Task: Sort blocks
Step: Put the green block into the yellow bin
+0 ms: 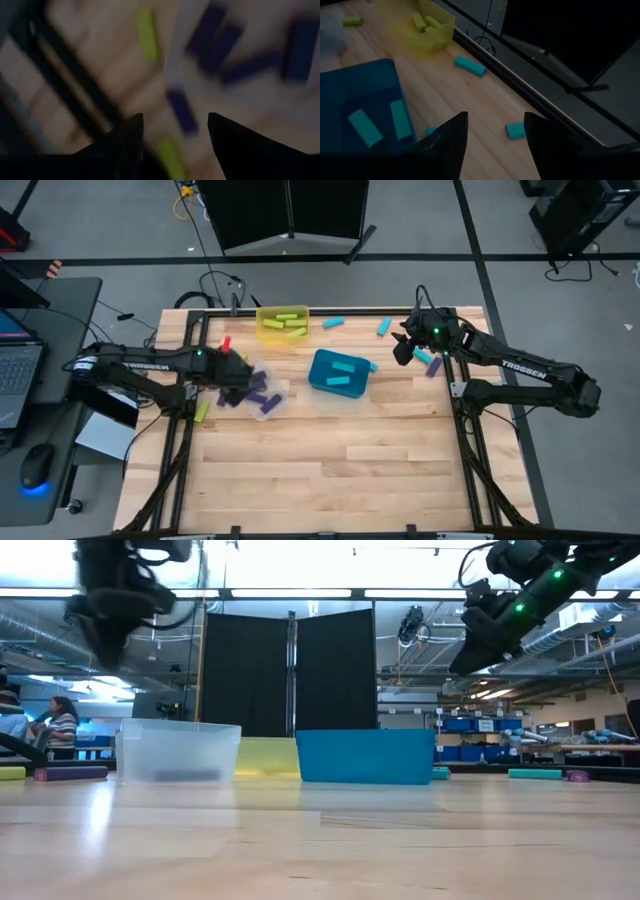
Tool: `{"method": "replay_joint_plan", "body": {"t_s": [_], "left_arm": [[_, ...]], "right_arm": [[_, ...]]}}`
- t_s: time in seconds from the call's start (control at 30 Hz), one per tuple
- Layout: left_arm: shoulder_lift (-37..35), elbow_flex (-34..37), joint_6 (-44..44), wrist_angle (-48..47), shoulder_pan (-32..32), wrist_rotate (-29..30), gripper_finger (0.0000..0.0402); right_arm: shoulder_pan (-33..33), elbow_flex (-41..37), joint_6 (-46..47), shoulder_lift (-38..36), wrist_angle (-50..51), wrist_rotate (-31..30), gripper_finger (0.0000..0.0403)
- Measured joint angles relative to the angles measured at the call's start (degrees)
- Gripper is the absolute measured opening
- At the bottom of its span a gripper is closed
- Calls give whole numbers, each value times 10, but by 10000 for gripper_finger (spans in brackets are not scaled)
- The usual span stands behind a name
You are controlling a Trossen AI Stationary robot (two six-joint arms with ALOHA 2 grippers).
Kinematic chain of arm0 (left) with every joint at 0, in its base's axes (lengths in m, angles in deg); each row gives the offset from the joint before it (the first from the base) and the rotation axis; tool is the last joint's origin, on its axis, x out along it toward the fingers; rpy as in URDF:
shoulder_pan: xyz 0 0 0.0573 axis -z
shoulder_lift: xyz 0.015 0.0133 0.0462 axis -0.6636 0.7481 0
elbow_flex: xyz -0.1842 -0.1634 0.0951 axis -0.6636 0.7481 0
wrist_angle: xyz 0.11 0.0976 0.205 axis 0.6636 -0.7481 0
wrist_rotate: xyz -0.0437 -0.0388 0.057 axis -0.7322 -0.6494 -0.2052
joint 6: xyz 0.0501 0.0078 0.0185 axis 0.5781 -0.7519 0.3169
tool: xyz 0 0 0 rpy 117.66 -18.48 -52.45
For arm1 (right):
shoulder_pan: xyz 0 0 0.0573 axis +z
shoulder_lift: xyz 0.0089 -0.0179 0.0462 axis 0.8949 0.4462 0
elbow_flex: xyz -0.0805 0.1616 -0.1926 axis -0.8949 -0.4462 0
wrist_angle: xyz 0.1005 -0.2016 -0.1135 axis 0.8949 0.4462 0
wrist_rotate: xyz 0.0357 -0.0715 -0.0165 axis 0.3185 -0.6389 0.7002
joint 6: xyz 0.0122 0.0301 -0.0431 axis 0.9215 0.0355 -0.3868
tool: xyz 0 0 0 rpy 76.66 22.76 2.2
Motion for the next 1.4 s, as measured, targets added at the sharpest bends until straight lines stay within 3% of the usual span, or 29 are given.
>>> {"method": "replay_joint_plan", "body": {"t_s": [0.17, 0.47, 0.6, 1.4], "left_arm": [[-9, 12, -80, -69, 66, -51, 231], [-65, 148, -116, 68, 93, -102, 230], [-77, 136, -116, 62, 91, -68, 218], [-89, 140, -119, 89, 81, -101, 207]], "right_arm": [[0, 0, -9, 0, -8, 0, 206], [0, 0, -25, 0, -26, 0, 206], [1, 0, -26, 0, -30, 11, 206], [10, 0, -28, 0, -46, 15, 204]]}}
